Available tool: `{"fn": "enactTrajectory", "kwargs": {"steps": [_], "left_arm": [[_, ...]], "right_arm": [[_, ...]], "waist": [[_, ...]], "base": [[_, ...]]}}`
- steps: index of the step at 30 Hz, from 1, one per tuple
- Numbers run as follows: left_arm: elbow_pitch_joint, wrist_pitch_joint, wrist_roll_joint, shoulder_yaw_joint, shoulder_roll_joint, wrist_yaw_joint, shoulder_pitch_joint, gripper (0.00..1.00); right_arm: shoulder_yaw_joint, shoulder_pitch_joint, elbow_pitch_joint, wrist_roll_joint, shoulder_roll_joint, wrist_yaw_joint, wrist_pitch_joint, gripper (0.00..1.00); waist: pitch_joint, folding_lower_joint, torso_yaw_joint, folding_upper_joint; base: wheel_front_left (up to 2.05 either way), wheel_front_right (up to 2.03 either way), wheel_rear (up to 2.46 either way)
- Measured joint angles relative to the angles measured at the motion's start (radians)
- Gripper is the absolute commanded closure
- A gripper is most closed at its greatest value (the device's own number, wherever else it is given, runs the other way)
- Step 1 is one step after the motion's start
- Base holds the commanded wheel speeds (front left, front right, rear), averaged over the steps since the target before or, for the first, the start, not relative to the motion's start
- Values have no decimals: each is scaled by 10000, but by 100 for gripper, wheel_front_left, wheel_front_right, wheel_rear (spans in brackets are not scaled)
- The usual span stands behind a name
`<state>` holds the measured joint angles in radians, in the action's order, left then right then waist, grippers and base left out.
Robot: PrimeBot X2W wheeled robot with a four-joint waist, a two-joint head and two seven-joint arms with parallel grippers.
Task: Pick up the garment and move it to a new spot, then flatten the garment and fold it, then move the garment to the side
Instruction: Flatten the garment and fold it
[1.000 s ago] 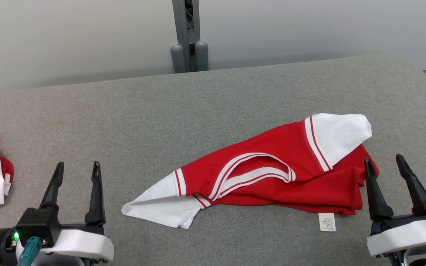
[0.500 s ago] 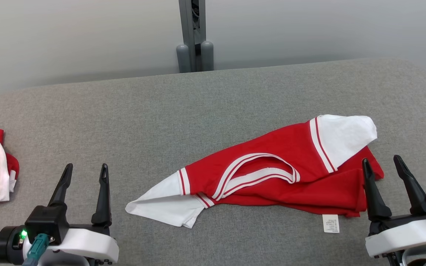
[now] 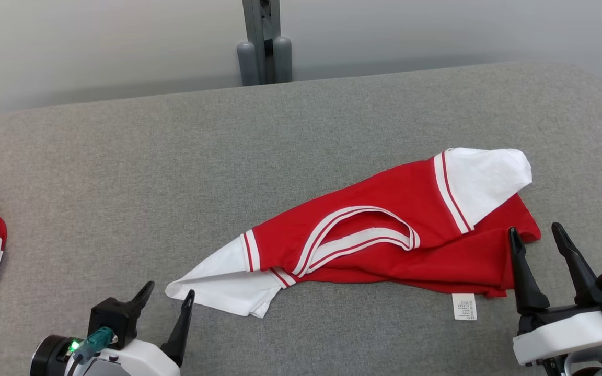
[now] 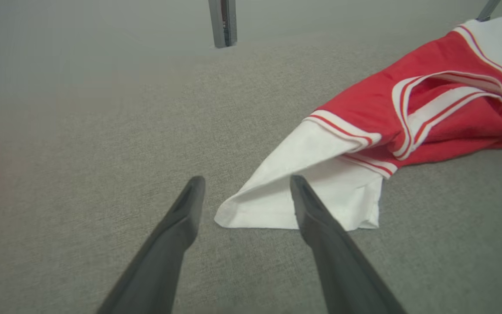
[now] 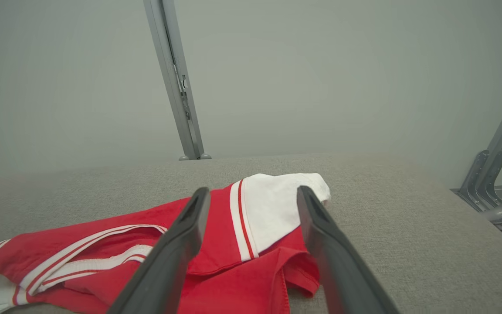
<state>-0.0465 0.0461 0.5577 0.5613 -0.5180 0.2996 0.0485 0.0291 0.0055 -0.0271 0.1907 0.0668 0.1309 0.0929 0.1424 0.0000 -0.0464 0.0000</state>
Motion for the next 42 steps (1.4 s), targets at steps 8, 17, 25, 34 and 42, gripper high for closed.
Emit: {"fn": "enactTrajectory", "kwargs": {"steps": [8, 17, 25, 34, 42], "left_arm": [[1718, -360, 337, 138, 153, -989, 556, 0], [2886, -842, 518, 29, 265, -1582, 1170, 100], [3022, -984, 543, 0, 295, -1664, 1527, 100], [3152, -1126, 525, 13, 387, -1685, 1851, 100], [2721, -1695, 474, -117, 535, -1549, 2007, 100]], "right_arm": [[113, 9, 410, 132, -69, 0, 136, 0], [414, 254, 1066, 198, -111, -2, 221, 0], [-276, 368, 1709, 224, -59, 0, 115, 0], [-709, -350, 2750, -33, 140, 0, 84, 16], [-786, -609, 3139, 499, 290, 0, 449, 100]], "waist": [[575, 0, -299, 0], [1068, 0, -588, 0], [1381, 0, -578, 0], [1545, 0, -417, 0], [1400, 0, -181, 0]], "base": [[0, 0, 0], [0, 0, 0], [0, 0, 0], [0, 0, 0], [0, 0, 0]]}}
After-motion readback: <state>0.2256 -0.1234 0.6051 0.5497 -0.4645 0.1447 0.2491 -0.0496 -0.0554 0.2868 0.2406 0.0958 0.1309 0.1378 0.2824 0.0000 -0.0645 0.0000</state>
